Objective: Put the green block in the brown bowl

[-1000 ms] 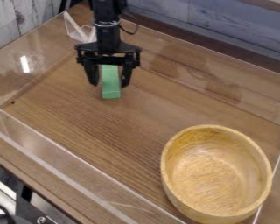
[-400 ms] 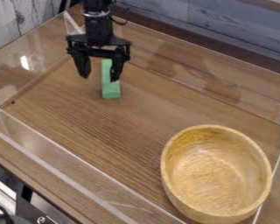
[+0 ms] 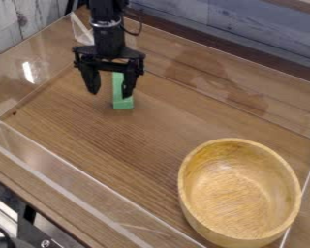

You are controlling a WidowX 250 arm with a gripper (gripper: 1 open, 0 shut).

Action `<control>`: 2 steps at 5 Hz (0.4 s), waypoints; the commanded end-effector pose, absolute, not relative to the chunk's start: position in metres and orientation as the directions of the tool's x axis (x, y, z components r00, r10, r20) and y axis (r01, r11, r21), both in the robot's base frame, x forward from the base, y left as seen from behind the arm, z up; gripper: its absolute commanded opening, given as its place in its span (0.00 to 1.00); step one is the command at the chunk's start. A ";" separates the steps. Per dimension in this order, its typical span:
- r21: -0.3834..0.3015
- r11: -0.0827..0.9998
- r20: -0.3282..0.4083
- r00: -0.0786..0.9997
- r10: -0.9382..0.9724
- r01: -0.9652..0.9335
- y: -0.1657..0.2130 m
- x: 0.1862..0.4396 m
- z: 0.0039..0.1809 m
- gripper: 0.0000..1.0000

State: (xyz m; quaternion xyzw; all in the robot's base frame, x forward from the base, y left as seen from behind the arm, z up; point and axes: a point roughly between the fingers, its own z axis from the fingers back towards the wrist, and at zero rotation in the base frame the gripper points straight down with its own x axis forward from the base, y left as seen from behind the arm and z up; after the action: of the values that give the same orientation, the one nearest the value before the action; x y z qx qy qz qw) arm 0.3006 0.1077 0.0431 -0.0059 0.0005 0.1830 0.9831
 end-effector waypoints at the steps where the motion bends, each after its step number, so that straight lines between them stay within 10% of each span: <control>1: -0.013 0.918 0.067 0.916 0.396 -0.396 0.108 0.315 0.070 1.00; 2: -0.018 0.903 0.072 0.901 0.429 -0.428 0.106 0.322 0.077 1.00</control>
State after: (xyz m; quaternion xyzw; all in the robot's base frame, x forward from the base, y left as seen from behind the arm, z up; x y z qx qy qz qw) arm 0.3124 0.1036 0.0563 -0.0063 -0.0030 0.2206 0.9753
